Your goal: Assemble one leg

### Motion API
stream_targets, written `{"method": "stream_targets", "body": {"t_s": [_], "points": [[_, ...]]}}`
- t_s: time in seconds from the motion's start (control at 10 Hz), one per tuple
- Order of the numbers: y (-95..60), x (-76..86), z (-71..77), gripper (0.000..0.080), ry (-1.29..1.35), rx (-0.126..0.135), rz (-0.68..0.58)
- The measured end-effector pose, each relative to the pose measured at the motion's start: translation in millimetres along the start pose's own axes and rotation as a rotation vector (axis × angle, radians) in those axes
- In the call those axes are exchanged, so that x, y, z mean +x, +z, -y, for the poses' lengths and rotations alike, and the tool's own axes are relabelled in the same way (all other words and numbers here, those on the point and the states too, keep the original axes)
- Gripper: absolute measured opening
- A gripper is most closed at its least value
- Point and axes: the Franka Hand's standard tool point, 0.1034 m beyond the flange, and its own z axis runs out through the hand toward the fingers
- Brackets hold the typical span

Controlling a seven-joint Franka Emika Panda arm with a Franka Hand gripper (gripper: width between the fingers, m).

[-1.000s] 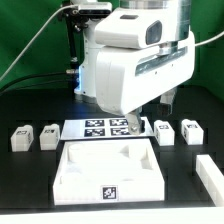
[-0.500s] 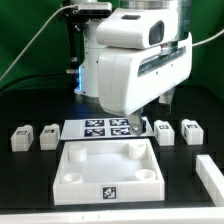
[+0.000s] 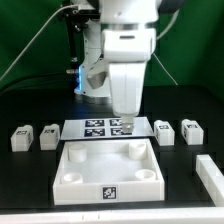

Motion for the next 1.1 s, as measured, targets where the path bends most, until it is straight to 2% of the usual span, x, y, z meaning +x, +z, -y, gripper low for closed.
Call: {"method": "stream_targets", "body": {"t_s": [0.1,0.2,0.3,0.5,0.7,0.9,1.0,1.1], "points": [[12.6,-11.6,12.8,0.065,-0.098,-0.001,-0.006],[29.5,-22.5,24.5,0.065,-0.075,-0.008,-0.016],[43.1,-28.8,31.5,0.065,-0.057,0.008,-0.022],[57.4,-32.2,36.2,0.065,-0.042,0.031,-0.028],[63.3,-31.4,36.7,0.065,-0.024,0.041,-0.03],[63.3,-31.8,36.7,0.0406,-0.023,0.041,-0.03],[63.4,-31.8,36.8,0.0406,-0.023,0.041,-0.03],[63.5,-31.8,36.8,0.0225,-0.023,0.041,-0.03]]}}
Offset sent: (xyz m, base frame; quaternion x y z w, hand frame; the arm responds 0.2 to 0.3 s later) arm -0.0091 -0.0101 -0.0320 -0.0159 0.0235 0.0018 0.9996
